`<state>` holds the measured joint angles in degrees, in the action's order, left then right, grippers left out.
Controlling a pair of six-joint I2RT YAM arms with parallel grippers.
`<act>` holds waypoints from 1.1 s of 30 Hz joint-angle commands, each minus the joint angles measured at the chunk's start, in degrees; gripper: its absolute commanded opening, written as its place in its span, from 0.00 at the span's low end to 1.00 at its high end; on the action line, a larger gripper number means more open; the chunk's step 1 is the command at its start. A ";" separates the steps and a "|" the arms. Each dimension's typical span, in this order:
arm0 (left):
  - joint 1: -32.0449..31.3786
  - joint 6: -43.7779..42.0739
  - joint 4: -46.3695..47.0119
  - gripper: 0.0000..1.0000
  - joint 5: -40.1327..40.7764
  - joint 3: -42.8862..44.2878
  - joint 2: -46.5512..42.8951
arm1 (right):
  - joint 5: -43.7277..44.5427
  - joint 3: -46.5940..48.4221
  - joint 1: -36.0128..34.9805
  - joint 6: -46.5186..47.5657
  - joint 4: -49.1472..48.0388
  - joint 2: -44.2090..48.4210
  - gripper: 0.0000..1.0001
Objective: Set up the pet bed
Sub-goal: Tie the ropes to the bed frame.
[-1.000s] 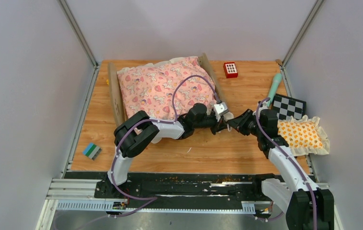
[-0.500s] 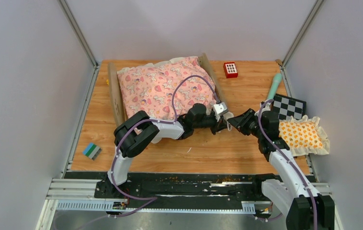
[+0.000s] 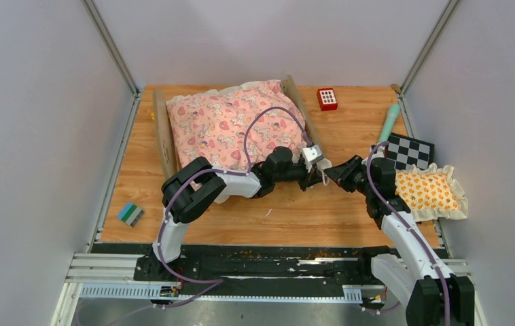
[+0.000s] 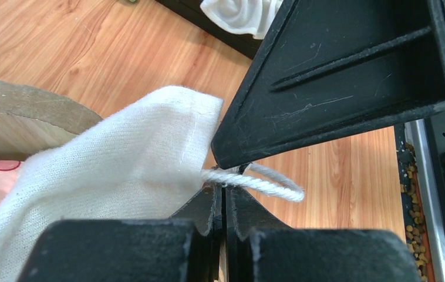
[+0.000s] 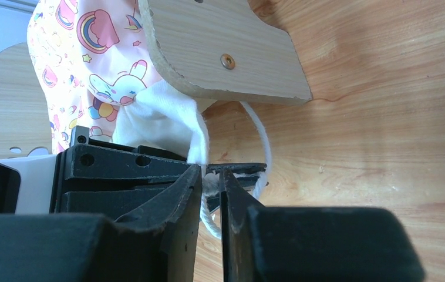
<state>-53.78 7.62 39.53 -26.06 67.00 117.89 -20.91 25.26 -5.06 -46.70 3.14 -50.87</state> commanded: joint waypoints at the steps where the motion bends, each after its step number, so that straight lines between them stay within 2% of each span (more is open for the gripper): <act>1: 0.29 0.64 2.66 0.00 -0.48 -0.16 -0.79 | 0.29 0.15 0.05 -0.40 -2.05 -0.35 0.18; 18: 0.34 0.81 2.75 0.00 -0.76 0.24 -0.34 | -2.59 0.00 0.05 0.21 -2.70 -2.04 0.20; 21: 0.34 0.81 2.75 0.00 -0.90 0.15 -0.35 | -2.99 -0.05 0.05 0.02 -4.68 -1.99 0.25; 23: 0.34 0.82 2.75 0.00 -0.75 -0.02 -0.38 | -3.01 -0.18 0.04 0.04 -4.72 -2.04 0.21; 27: 0.30 0.91 2.81 0.00 -0.82 0.03 -0.38 | -2.72 -0.46 0.05 -0.04 -4.72 -1.64 0.02; 31: 0.36 0.95 2.79 0.00 -0.57 -0.14 -0.58 | -1.32 -0.62 0.05 0.02 -4.02 -0.10 0.00; 33: 0.34 1.08 2.77 0.04 -0.40 -0.29 -0.67 | -0.28 -0.39 0.05 0.23 -3.42 0.79 0.00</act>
<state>-53.63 7.79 39.70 -26.35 67.00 117.89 -22.76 25.10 -5.04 -46.63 1.48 -52.45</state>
